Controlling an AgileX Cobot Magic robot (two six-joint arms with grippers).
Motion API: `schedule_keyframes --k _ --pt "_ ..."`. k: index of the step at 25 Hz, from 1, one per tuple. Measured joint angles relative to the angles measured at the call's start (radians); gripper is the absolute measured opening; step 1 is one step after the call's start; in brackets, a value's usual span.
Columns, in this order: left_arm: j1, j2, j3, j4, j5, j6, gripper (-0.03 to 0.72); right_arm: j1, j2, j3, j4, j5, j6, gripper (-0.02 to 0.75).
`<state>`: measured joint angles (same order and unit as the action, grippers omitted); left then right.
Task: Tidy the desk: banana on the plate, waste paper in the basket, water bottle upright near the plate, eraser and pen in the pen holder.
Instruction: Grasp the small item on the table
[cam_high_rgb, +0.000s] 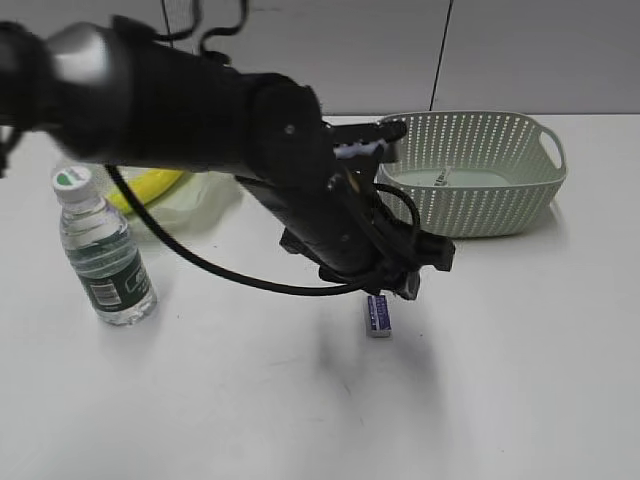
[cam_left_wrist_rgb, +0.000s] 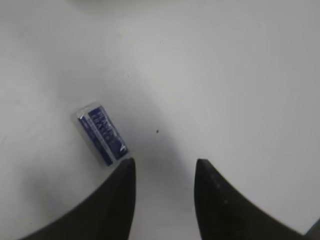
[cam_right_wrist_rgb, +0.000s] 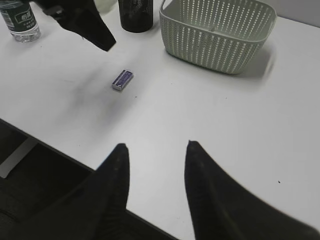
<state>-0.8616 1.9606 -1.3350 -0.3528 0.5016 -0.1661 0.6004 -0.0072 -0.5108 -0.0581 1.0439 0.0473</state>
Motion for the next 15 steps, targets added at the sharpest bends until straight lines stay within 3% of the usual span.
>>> schedule_keyframes --k 5,10,15 --pt "-0.017 0.161 -0.226 0.284 0.261 -0.335 0.321 0.0 0.0 0.0 0.0 0.0 0.0 0.306" --pt "-0.024 0.265 -0.396 0.329 0.381 -0.392 0.446 0.0 0.0 0.0 0.0 0.0 0.0 0.302" --pt "-0.027 0.348 -0.477 0.335 0.478 -0.415 0.469 0.0 0.0 0.0 0.0 0.0 0.001 0.298"
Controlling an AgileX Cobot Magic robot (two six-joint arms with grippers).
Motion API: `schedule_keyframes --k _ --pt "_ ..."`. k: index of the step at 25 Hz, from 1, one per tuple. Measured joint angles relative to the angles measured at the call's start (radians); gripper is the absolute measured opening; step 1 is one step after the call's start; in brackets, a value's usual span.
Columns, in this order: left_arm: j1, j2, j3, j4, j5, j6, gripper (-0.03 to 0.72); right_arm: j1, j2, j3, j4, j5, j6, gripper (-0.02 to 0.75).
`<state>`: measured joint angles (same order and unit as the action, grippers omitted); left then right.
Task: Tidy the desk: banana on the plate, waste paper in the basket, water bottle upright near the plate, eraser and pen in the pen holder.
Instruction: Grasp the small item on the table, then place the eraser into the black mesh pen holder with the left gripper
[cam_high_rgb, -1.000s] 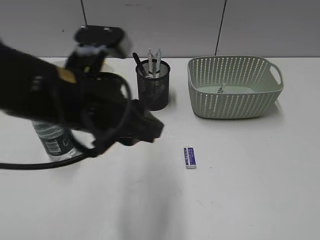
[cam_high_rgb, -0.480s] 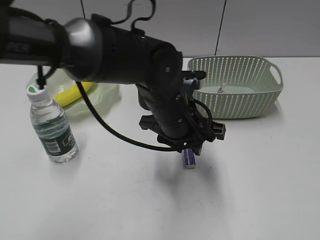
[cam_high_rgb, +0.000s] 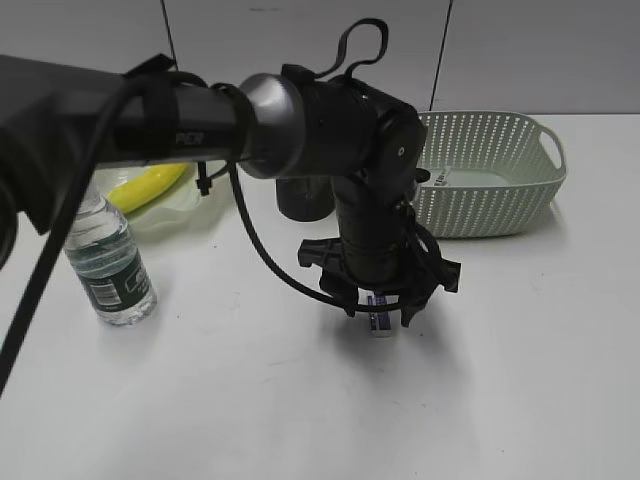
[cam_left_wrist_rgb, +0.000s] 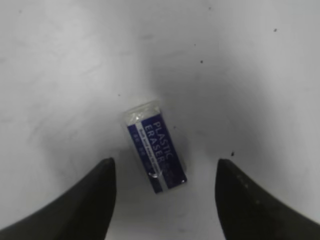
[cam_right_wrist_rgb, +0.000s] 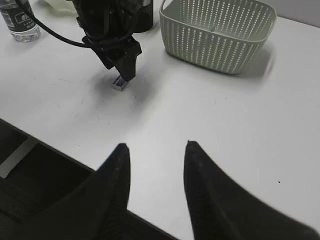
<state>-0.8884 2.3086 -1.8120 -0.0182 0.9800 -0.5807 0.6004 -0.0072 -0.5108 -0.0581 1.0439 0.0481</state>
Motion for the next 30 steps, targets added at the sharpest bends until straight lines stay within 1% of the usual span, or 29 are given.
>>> schedule_keyframes --k 3,5,7,10,11,17,20,21,24,26,27,30 --pt "0.0 0.027 -0.012 -0.003 0.006 0.0 0.459 0.0 0.0 0.0 0.0 0.0 0.0 0.298" --pt "0.0 0.036 -0.013 -0.003 0.005 0.0 0.425 0.0 0.0 0.0 0.0 0.0 0.0 0.298" --pt "0.0 0.048 -0.013 0.0 0.005 0.0 0.35 0.0 0.0 0.0 0.0 0.0 0.0 0.298" --pt "0.0 0.052 -0.02 0.018 0.015 -0.001 0.183 0.0 0.0 0.0 0.0 0.0 0.0 0.298" --pt "0.0 0.052 -0.021 0.018 0.015 -0.001 0.173 0.0 0.0 0.0 0.0 0.0 0.0 0.298" --pt "0.0 0.037 -0.026 0.018 0.047 -0.001 0.175 0.0 0.0 0.0 0.0 0.0 0.0 0.298" --pt "0.0 -0.03 -0.047 0.026 0.064 -0.001 0.175 0.0 0.0 0.0 0.0 0.0 0.0 0.298" --pt "0.0 -0.065 -0.058 0.046 0.067 -0.001 0.175 0.0 0.0 0.0 0.0 0.0 0.0 0.298" --pt "0.005 -0.165 -0.087 0.169 0.068 -0.019 0.175 0.0 0.0 0.0 0.0 0.0 0.0 0.297" --pt "0.027 -0.217 -0.093 0.245 0.058 -0.037 0.175 0.0 0.0 0.0 0.0 0.0 0.001 0.297" --pt "0.049 -0.232 -0.095 0.265 0.042 -0.041 0.175 0.0 0.0 0.0 0.0 0.0 0.001 0.297" --pt "0.125 -0.234 -0.096 0.272 -0.023 -0.048 0.173 0.0 0.0 0.0 0.0 0.0 0.001 0.297"
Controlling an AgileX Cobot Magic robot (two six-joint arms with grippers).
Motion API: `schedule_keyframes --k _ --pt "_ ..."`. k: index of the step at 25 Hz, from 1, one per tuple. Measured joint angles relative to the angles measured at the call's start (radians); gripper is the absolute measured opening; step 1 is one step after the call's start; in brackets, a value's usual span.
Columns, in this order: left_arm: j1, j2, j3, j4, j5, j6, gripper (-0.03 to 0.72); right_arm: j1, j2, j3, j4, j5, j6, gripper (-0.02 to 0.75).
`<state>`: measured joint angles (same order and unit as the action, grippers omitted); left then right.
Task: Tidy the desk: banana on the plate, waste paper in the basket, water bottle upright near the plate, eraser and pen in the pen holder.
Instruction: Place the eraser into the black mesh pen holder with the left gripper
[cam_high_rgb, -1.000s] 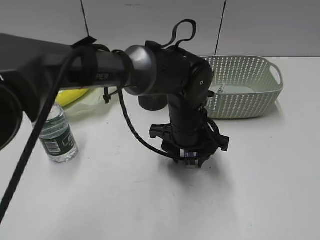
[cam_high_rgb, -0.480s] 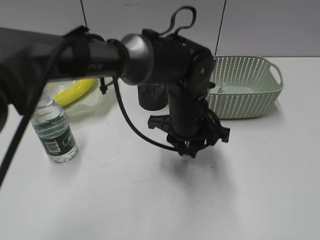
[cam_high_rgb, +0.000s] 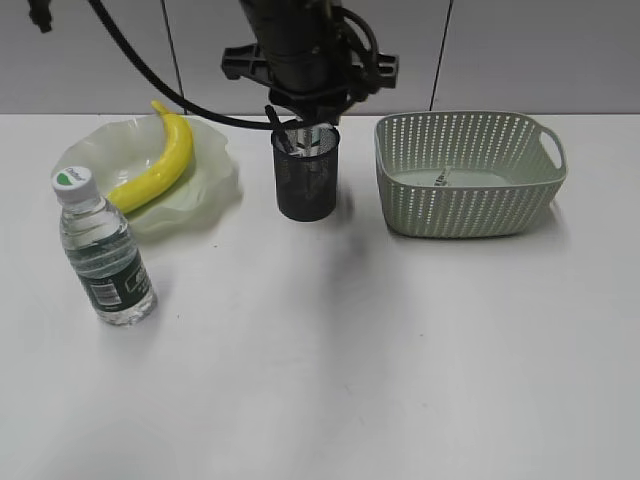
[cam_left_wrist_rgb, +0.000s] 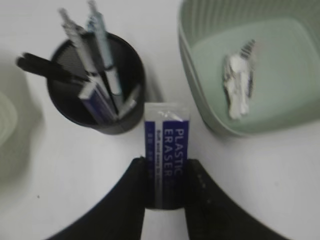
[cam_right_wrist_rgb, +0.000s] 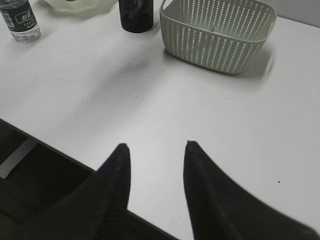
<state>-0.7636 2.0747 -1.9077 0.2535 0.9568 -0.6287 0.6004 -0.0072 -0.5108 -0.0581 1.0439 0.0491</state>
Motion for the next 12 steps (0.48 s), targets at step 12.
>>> schedule_keyframes --k 12 --pt "0.162 0.136 0.003 -0.09 -0.211 -0.001 0.173 0.0 -0.001 0.0 0.0 0.0 0.0 0.297"
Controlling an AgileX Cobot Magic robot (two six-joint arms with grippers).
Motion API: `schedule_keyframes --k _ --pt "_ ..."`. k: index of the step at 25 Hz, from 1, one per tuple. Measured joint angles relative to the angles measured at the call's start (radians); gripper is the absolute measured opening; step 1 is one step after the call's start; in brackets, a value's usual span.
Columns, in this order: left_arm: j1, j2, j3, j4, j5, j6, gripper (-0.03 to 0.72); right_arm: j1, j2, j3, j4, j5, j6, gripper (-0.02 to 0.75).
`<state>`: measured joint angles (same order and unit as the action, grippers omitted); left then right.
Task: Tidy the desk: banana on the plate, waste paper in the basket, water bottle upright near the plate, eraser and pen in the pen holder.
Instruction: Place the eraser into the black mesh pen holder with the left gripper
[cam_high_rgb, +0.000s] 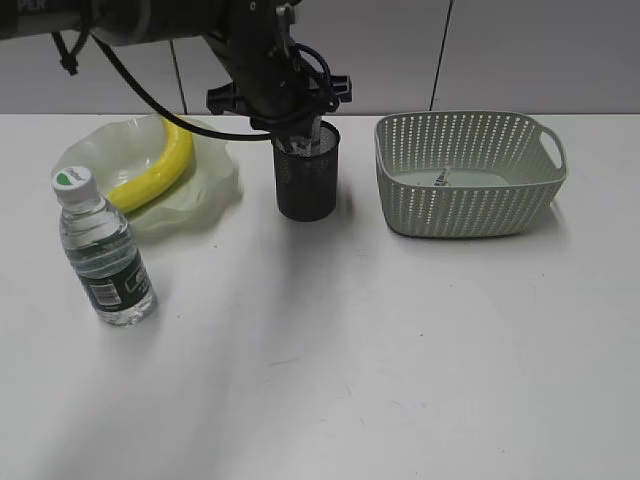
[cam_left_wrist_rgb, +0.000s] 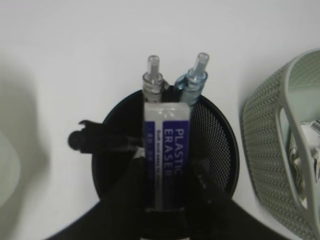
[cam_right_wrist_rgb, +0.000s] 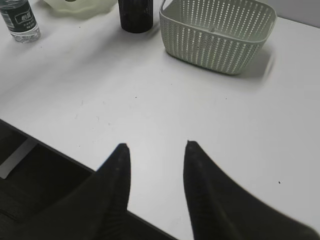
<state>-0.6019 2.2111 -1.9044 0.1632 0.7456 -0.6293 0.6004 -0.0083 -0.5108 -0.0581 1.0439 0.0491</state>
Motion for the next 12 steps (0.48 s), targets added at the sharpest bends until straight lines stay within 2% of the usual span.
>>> schedule_keyframes --k 4,9,12 --pt "0.001 0.027 0.001 -0.009 -0.046 0.0 0.211 0.0 0.0 0.0 0.0 0.0 0.0 0.297" --pt "0.001 0.029 0.001 0.021 -0.087 0.0 0.347 0.0 0.0 0.0 0.0 -0.001 0.0 0.297" --pt "0.001 0.02 0.001 0.023 -0.072 0.0 0.377 0.0 0.0 0.0 0.0 -0.001 0.0 0.296"
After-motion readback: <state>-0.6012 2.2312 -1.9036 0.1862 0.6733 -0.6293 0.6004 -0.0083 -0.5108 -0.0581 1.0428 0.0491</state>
